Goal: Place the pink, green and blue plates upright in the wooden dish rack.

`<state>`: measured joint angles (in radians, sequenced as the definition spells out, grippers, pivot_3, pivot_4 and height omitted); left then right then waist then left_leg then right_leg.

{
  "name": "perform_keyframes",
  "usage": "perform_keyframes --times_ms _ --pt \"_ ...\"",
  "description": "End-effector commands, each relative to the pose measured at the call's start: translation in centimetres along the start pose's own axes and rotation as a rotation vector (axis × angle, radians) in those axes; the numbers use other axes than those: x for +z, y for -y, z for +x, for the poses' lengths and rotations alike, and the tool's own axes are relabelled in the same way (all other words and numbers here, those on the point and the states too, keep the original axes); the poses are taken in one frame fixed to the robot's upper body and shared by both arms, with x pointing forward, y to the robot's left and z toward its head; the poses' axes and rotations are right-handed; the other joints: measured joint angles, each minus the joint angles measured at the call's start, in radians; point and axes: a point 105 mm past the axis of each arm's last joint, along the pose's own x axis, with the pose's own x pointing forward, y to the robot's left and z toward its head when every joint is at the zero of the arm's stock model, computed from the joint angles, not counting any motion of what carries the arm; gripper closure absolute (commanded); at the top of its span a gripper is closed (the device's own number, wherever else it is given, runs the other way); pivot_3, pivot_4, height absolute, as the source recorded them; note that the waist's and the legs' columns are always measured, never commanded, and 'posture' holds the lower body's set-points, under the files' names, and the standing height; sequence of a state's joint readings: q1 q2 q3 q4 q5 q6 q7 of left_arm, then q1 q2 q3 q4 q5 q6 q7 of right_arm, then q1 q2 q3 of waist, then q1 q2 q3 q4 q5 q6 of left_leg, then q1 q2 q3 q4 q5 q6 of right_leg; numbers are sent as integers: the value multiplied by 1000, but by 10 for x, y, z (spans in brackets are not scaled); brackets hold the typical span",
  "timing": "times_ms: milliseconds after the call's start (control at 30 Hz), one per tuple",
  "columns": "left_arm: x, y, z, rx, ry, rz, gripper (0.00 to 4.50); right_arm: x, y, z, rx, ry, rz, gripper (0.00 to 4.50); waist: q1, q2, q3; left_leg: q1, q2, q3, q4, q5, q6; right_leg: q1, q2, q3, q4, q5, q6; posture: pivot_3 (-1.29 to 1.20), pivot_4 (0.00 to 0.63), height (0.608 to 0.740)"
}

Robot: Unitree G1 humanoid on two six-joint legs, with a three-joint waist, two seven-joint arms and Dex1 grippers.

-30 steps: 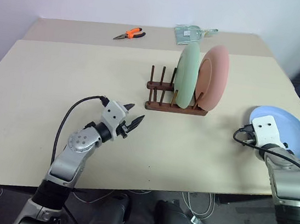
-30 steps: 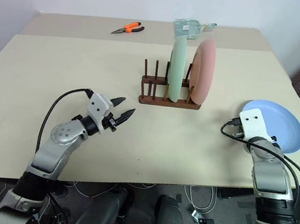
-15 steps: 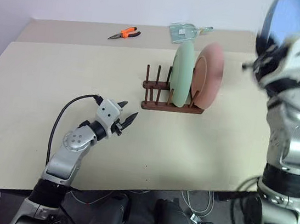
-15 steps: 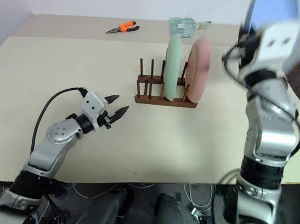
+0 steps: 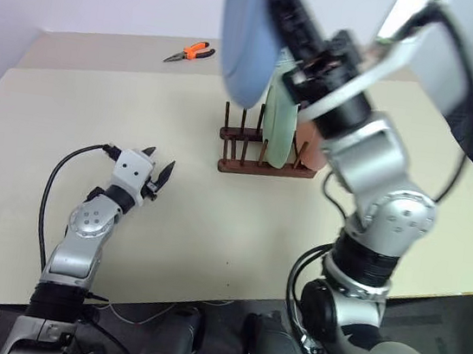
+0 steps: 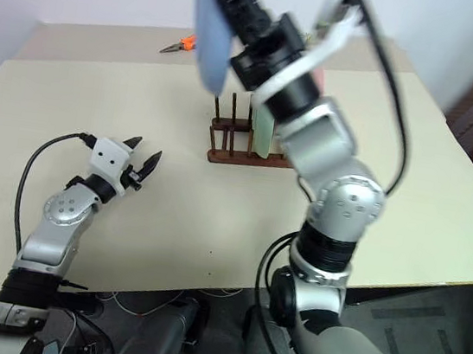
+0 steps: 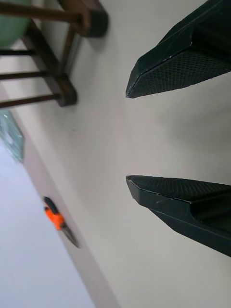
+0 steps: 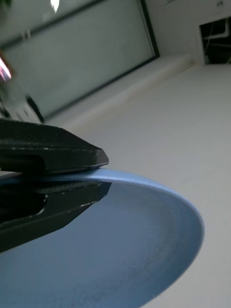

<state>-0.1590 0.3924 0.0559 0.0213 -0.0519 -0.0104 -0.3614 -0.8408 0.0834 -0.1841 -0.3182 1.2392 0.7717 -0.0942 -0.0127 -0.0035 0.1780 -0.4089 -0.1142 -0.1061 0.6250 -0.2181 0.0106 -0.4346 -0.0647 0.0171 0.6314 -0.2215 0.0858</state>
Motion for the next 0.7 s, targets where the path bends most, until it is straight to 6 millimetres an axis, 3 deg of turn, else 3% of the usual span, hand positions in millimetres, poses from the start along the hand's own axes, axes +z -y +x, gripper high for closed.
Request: perform_keyframes --times_ms 33,167,467,700 --pt "16 -2 -3 21 55 26 1904 -14 22 9 -112 -28 13 4459 3 0 0 0 0 0 0 0 0 0 0 0 0 0 0 0 150 729" --pt "15 -2 -7 35 47 18 1904 -28 41 8 -199 -59 -7 4459 1 0 0 0 0 0 0 0 0 0 0 0 -1 0 0 0 150 729" --pt "15 2 -9 16 33 15 1904 -26 44 10 -221 -31 -52 4459 -1 0 0 0 0 0 -2 0 -1 -2 1 0 0 0 0 0 150 729" --pt "16 9 -4 -19 36 6 1904 -11 28 13 -139 6 -58 4459 -1 0 0 0 0 0 -2 0 -1 -2 1 0 0 0 0 0 150 729"
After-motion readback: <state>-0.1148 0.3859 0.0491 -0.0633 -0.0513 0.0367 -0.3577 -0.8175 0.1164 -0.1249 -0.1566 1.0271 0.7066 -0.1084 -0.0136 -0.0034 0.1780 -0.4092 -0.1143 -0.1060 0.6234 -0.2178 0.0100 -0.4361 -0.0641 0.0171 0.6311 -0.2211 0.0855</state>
